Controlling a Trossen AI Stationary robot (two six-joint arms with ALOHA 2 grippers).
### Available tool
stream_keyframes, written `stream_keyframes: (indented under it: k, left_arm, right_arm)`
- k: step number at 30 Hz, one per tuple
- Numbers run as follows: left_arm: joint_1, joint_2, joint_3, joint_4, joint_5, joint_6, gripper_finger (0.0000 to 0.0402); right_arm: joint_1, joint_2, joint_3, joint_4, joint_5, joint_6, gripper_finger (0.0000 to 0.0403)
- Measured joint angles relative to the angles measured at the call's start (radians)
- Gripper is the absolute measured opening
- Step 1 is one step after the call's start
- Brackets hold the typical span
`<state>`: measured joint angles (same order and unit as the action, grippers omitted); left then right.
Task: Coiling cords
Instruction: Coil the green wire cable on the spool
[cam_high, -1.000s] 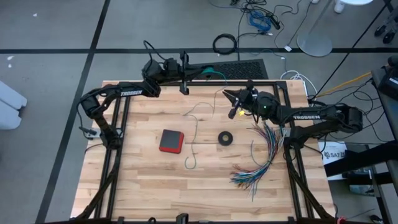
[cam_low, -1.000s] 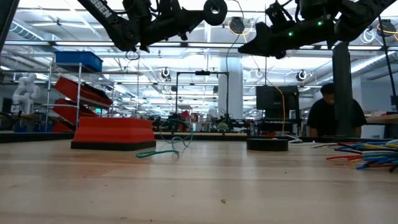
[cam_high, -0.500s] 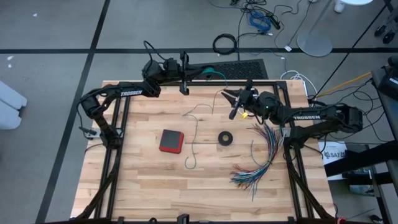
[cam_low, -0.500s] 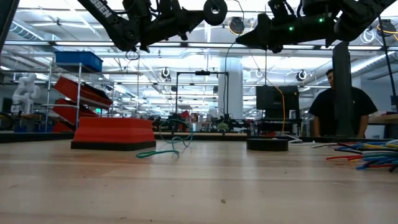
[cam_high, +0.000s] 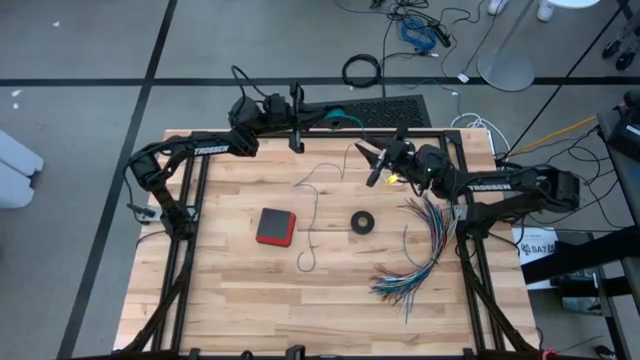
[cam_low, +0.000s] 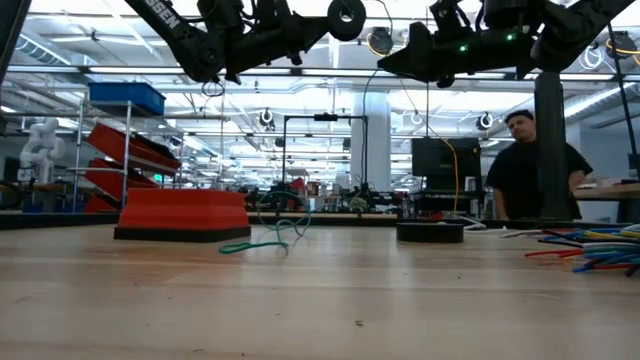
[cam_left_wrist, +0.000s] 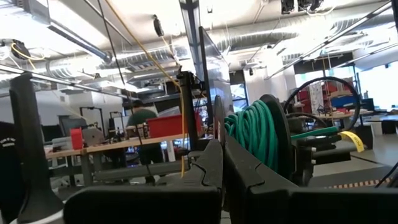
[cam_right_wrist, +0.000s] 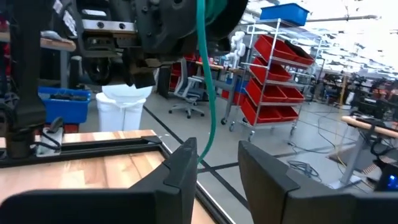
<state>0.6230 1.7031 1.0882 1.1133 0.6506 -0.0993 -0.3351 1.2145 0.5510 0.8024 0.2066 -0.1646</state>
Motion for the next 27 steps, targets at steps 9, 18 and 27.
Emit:
stream_keyframes:
  k: [9, 18, 27]
  left_arm:
    - [-0.009, 0.0, 0.0, 0.001, 0.0, 0.001, 0.0]
    - [-0.009, 0.0, 0.0, 0.003, 0.0, 0.004, 0.0]
    - [-0.008, 0.0, 0.0, 0.004, 0.0, 0.007, 0.0]
  right_arm:
    - [0.0, 0.125, 0.0, 0.17, -0.02, 0.004, 0.0079]
    - [0.0, 0.133, 0.001, 0.174, 0.006, -0.006, 0.0057]
    - [0.0, 0.133, 0.001, 0.163, 0.012, -0.007, 0.0054]
